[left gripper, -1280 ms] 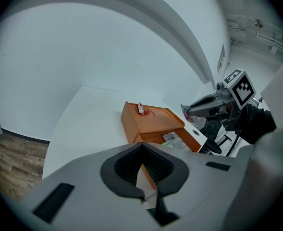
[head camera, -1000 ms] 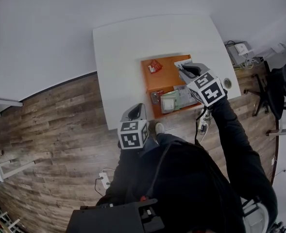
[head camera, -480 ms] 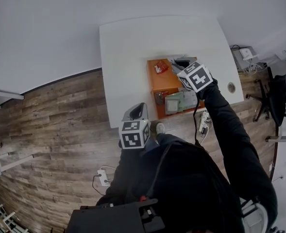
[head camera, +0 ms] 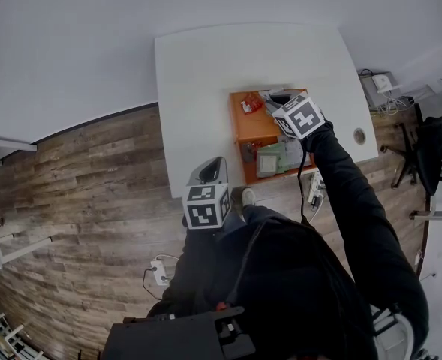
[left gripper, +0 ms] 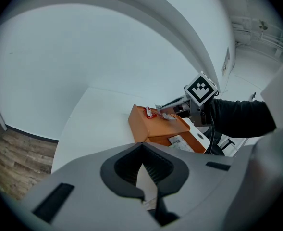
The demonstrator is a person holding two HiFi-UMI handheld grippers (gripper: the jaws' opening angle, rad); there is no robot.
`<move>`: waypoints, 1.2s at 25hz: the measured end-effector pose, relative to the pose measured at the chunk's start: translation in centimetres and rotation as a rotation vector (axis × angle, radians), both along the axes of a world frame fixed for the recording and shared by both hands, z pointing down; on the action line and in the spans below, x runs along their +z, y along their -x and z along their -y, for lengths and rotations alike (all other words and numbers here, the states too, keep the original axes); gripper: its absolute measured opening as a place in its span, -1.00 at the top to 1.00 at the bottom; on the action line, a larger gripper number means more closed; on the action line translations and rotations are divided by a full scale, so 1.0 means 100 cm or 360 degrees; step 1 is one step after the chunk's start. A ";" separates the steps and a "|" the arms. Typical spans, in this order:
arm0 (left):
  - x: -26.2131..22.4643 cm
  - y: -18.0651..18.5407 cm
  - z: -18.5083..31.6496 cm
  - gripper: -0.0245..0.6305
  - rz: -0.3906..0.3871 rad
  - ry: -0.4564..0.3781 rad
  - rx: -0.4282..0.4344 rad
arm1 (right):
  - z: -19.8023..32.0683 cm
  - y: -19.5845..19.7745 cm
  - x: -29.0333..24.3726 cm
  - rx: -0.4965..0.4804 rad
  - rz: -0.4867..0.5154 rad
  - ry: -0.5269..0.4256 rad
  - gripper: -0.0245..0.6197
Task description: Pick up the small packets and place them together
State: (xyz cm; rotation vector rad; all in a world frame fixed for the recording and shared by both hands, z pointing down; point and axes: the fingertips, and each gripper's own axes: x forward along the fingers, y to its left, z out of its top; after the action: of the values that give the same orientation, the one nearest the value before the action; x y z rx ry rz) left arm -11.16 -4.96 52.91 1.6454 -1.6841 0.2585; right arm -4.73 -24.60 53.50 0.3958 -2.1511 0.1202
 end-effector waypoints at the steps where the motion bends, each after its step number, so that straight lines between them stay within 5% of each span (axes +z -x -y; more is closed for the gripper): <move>1: 0.000 0.000 0.000 0.93 0.0000 0.0003 0.0003 | 0.001 0.001 0.000 0.0004 0.0005 -0.0001 0.72; 12: 0.003 0.002 0.000 0.93 0.0007 0.0024 0.0020 | 0.003 0.002 -0.009 -0.0043 0.0032 0.0015 0.49; 22: 0.005 -0.004 0.004 0.93 0.0009 0.0022 0.0056 | -0.029 -0.027 -0.071 -0.0154 0.0171 -0.0076 0.43; 30: 0.001 -0.015 0.007 0.93 0.0014 0.0013 0.0092 | -0.104 -0.059 -0.056 -0.0302 0.0123 0.0165 0.39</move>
State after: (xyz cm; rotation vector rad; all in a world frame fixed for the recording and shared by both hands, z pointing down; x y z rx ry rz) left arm -9.66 -5.68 52.99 1.6912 -1.6416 0.3004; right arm 1.18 -14.20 47.89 0.1277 -2.2356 0.1406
